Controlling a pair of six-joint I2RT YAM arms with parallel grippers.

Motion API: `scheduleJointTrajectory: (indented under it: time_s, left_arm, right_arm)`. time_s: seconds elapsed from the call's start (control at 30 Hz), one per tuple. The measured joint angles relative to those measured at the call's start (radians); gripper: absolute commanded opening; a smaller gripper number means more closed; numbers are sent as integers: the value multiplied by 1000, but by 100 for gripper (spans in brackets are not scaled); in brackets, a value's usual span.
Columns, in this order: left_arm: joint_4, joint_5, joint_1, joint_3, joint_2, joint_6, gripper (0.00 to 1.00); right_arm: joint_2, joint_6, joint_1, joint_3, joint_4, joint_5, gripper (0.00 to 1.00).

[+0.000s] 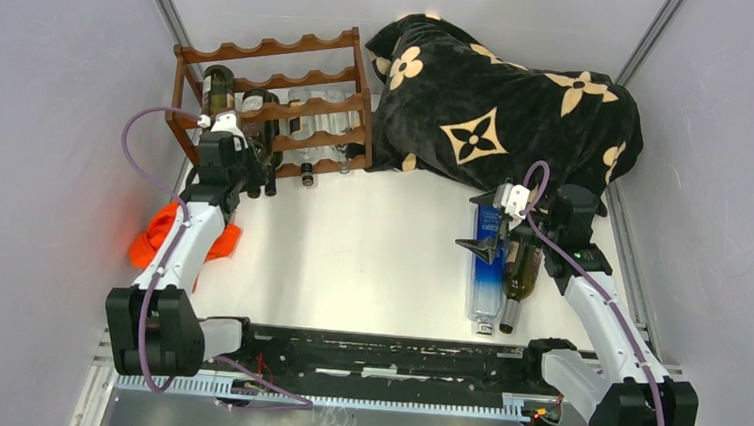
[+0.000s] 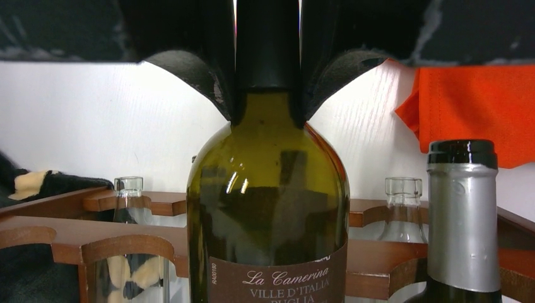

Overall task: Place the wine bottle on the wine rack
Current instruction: Place the wine bottle in the wine rack.

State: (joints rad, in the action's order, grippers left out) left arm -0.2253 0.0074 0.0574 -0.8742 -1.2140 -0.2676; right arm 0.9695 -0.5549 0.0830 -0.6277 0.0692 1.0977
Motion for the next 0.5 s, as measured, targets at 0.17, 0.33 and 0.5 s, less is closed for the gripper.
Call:
scheduleJointTrajectory:
  time_s: [0.17,0.33,0.5]
  left_arm:
    - [14,-5,0,-18,-31,4,2]
    - [20,-8,0,-34,-54,14,2]
    - [27,-12,0,-49,-76,24,2]
  right_arm:
    - [0,0,0,0,0,0,98]
    - [0,0,0,0,1,0,98]
    - [0,0,0,0,1,0,98]
